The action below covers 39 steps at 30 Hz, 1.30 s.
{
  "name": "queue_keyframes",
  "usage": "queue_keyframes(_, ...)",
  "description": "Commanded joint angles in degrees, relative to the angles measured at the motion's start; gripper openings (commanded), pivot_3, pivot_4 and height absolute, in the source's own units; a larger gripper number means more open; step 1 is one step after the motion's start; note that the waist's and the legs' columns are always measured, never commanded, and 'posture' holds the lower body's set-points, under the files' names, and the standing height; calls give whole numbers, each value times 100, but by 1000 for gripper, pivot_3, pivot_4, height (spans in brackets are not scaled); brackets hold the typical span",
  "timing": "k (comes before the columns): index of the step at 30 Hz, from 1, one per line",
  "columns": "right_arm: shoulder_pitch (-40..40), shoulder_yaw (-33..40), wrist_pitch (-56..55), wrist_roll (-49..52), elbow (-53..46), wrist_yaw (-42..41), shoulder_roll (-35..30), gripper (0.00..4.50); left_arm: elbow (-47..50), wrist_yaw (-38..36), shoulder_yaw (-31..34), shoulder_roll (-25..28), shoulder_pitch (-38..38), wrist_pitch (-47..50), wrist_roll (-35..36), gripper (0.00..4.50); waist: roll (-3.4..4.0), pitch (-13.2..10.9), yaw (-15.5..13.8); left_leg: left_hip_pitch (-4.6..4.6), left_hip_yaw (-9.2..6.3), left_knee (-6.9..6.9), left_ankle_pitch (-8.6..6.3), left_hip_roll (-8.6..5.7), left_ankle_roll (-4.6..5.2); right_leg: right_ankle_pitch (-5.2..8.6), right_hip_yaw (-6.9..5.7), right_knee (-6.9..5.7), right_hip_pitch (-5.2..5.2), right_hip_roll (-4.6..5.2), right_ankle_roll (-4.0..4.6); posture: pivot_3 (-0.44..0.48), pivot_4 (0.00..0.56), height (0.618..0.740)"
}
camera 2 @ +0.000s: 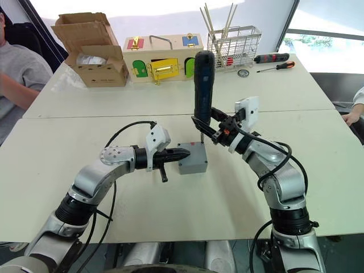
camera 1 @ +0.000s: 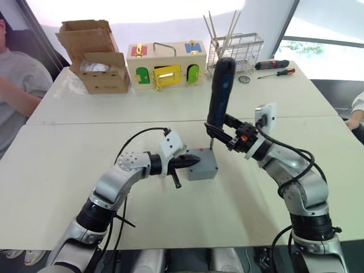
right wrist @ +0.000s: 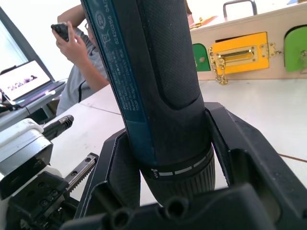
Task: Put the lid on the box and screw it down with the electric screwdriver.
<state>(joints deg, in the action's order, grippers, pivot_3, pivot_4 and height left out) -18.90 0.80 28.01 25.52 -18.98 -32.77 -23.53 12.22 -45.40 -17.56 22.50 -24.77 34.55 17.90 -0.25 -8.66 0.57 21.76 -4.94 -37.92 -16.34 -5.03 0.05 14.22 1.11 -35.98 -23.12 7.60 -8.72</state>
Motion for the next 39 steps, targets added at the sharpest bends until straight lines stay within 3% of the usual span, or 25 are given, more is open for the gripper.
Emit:
queue_keyframes(1,347,-343,166,-185,452,15,91,1826,-6,-4,-59,24,62,41,-63,0,-3,6,0,-6,0,0,-2,0,0,1,0,0,5,1,-1,0,150,734)
queue_keyframes(13,736,57,-112,63,369,40,275,1826,-74,-71,-65,33,102,2,-143,0,-24,40,-9,-36,-5,1,-20,1,3,20,0,7,40,1,-3,0,150,734)
queue_keyframes(39,811,-38,-260,-15,435,33,236,1826,-79,-107,-148,-44,97,-7,-218,0,-23,55,-1,-39,-9,10,-24,3,9,21,-6,52,57,0,-3,0,150,734)
